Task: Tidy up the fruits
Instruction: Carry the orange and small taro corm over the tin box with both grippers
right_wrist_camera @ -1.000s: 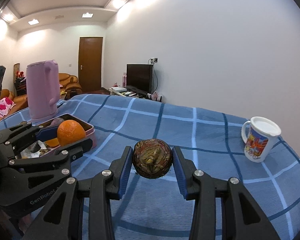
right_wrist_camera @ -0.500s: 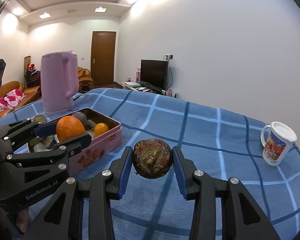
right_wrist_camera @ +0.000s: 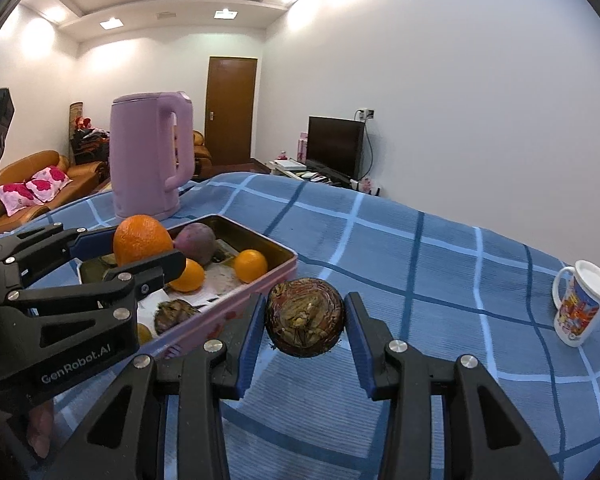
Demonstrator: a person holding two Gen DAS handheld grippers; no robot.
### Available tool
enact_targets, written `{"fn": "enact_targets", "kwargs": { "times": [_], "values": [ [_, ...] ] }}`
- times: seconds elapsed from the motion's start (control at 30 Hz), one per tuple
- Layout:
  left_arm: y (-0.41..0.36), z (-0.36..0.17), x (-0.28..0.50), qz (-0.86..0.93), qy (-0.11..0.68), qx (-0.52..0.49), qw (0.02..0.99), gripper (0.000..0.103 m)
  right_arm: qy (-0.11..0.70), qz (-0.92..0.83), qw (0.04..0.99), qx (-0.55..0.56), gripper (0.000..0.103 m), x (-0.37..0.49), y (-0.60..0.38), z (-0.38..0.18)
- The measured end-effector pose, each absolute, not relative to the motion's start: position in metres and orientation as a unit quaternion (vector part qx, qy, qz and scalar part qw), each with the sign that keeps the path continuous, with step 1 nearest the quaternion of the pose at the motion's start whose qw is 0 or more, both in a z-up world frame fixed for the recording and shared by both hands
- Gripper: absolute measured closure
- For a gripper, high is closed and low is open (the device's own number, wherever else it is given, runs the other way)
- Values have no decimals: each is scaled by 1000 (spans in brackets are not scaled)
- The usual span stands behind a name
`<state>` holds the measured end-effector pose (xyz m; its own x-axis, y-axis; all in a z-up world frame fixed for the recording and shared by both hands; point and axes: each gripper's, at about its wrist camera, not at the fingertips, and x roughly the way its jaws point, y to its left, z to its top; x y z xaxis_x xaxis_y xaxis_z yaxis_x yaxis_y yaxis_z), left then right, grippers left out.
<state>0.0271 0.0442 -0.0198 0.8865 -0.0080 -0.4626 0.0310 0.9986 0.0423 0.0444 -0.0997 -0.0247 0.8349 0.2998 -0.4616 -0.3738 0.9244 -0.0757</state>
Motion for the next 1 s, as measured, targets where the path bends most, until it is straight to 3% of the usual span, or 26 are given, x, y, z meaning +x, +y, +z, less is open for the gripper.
{"fn": "enact_targets", "kwargs": {
  "times": [1.0],
  "values": [
    [98, -26, 29, 35, 250, 12, 967, 53, 234, 226, 941, -92, 60, 62, -33, -14]
  ]
}}
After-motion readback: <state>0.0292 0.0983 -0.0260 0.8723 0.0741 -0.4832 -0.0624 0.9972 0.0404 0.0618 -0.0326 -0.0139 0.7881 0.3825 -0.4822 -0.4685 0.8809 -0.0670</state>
